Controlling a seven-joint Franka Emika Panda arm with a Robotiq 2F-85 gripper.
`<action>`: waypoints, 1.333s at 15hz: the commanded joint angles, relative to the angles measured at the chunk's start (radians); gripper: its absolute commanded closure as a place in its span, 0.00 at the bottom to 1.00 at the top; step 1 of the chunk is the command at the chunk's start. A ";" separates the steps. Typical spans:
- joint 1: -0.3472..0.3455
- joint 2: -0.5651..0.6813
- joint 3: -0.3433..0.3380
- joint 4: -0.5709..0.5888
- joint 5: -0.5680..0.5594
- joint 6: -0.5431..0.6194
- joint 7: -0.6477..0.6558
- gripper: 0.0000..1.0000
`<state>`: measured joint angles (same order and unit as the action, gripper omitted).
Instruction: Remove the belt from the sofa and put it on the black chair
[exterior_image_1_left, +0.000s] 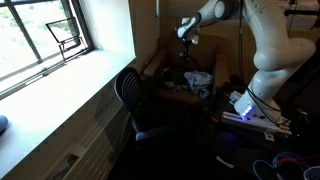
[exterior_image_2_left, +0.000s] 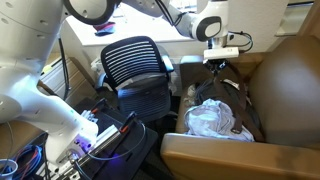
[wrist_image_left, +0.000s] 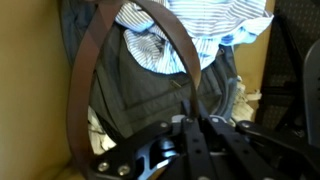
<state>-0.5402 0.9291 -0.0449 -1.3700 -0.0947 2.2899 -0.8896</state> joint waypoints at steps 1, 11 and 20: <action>-0.014 -0.220 0.090 -0.240 0.026 -0.031 -0.145 0.99; 0.084 -0.718 0.067 -0.656 0.216 0.108 -0.431 0.99; 0.244 -1.255 -0.096 -0.943 0.362 -0.035 -0.569 0.99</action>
<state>-0.3433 -0.1326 -0.0718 -2.1641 0.3405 2.2627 -1.4961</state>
